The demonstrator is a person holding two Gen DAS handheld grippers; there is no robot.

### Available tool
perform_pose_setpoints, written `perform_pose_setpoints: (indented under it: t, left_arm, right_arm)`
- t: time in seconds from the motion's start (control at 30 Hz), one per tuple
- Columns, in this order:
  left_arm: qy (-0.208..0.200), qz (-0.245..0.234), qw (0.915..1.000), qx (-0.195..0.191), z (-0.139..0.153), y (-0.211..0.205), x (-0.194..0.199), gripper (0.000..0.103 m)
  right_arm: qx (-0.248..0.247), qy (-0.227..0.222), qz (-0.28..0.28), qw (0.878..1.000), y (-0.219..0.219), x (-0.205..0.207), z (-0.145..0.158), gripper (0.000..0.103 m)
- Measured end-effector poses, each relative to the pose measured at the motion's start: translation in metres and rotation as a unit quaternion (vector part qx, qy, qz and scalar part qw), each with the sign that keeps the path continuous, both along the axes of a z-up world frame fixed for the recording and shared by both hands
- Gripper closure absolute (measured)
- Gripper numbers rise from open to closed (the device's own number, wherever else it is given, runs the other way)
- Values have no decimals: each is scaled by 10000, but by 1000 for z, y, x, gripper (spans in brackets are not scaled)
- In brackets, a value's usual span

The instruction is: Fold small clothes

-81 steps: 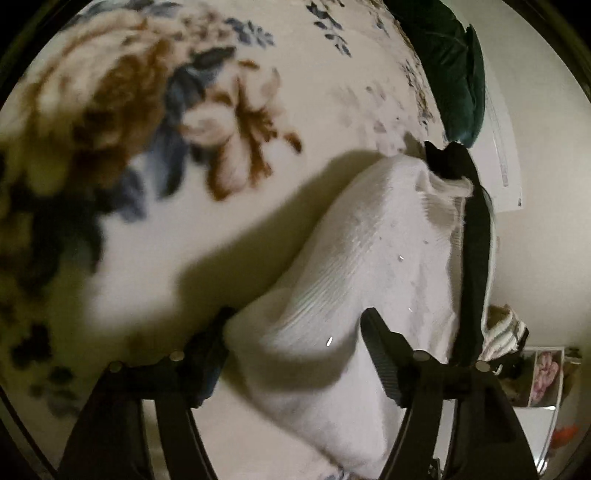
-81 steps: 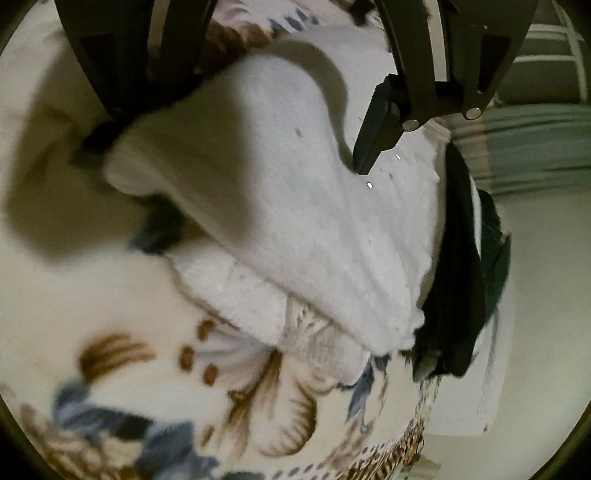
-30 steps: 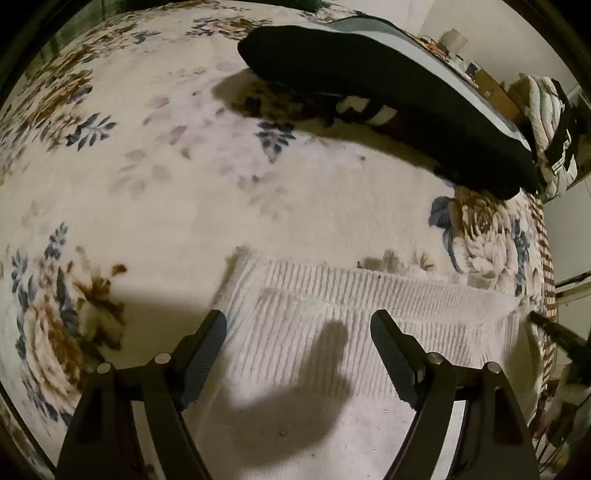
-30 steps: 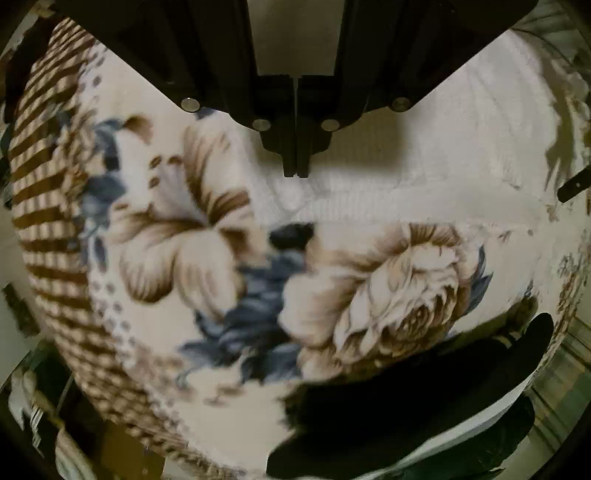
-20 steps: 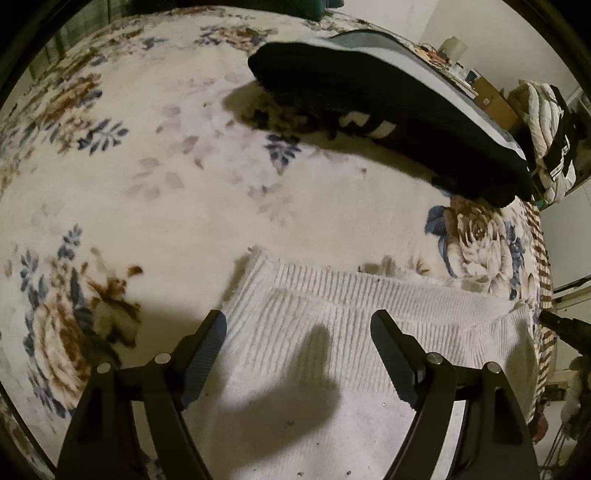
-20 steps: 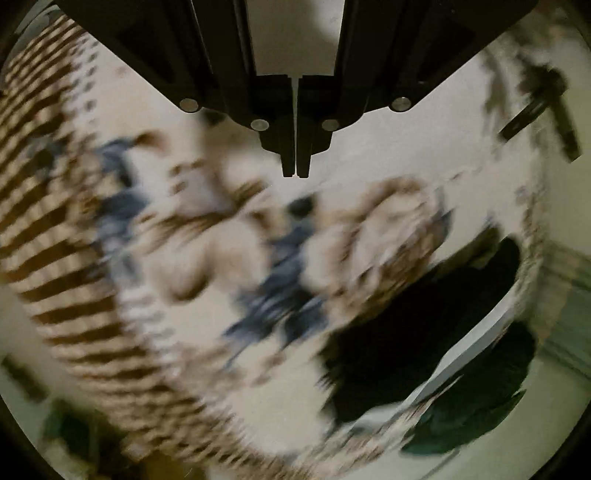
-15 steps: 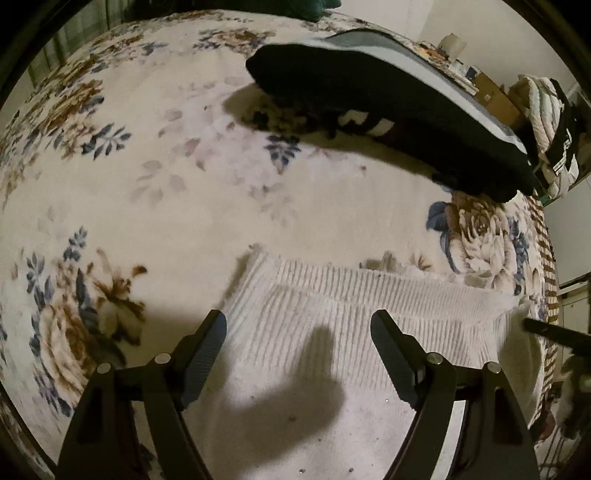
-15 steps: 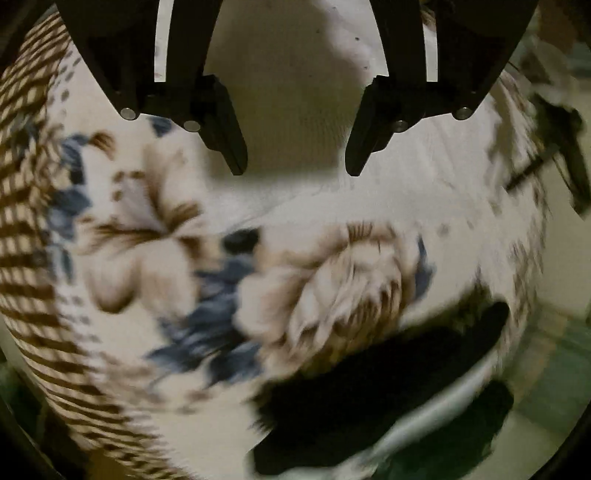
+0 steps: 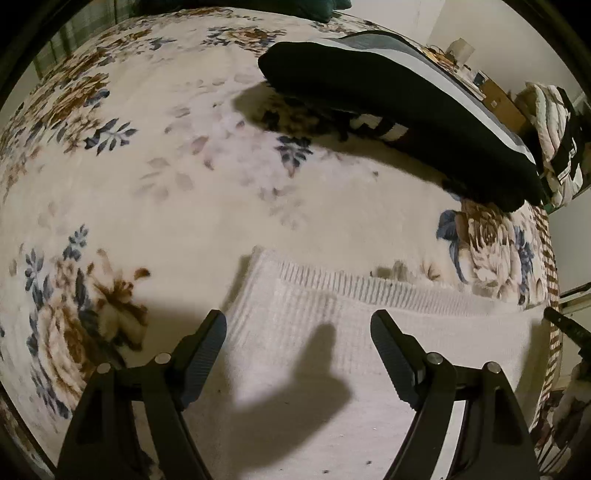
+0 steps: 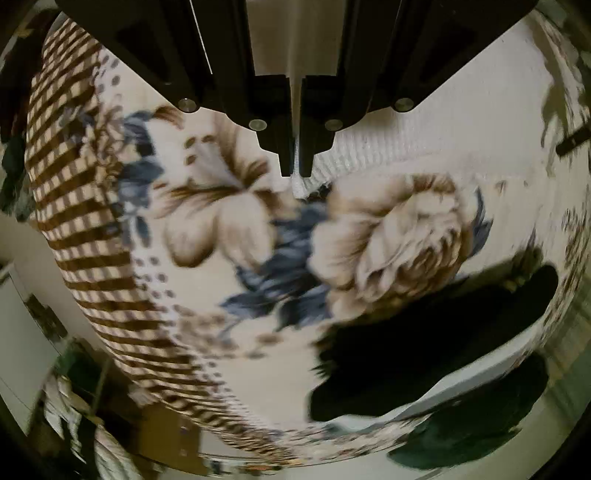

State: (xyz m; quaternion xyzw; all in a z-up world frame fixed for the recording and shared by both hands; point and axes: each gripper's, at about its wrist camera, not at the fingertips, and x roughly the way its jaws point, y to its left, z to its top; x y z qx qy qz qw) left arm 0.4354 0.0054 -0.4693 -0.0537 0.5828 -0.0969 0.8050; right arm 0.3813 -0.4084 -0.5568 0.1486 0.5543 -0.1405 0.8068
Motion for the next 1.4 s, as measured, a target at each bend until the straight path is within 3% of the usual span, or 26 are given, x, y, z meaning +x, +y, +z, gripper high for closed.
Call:
perform_pose_setpoints:
  t: [0.2, 0.33, 0.37, 0.43, 0.53, 0.63, 0.73, 0.8, 0.93, 1.03, 1.3, 1.4]
  left_arm:
    - [205, -240, 9995, 61, -20, -11, 16, 24]
    - [303, -454, 9980, 318, -40, -20, 21, 24]
    - [193, -516, 9980, 322, -41, -21, 20, 29]
    - [61, -619, 9975, 334, -38, -23, 19, 93]
    - [-120, -575, 9980, 213, -28, -18, 16, 95]
    - [-226, -498, 9984, 121, -20, -12, 12, 96]
    - [-247, -426, 9988, 82, -19, -9, 7, 96]
    - [-226, -370, 9991, 32, -19, -8, 5, 96]
    - [-279, -326, 9991, 18, -16, -5, 5, 97]
    - [-282, -318, 9991, 48, -13, -2, 8, 97]
    - [-217, -265, 9994, 58, -17, 1, 16, 97]
    - [-120, -291, 9995, 61, -23, 0, 20, 97]
  right_arm:
    - [76, 209, -383, 9990, -24, 1, -16, 100]
    - [615, 494, -349, 9963, -27, 3, -33, 99]
    - [693, 506, -310, 9958, -27, 3, -34, 99]
    - [659, 553, -199, 9961, -26, 3, -33, 99]
    - [1044, 708, -70, 9920, -31, 3, -34, 89]
    - [1250, 470, -158, 9909, -43, -7, -19, 62]
    - [1304, 264, -361, 9905, -58, -19, -7, 57]
    - [1363, 388, -426, 9890, -65, -21, -13, 51]
    - [1737, 715, -364, 9815, -65, -15, -42, 51]
    - [1862, 634, -343, 9799, -59, -14, -54, 95]
    - [1102, 54, -1033, 9885, -87, -37, -13, 96]
    - [1027, 125, -1165, 9878, -102, -36, -13, 96]
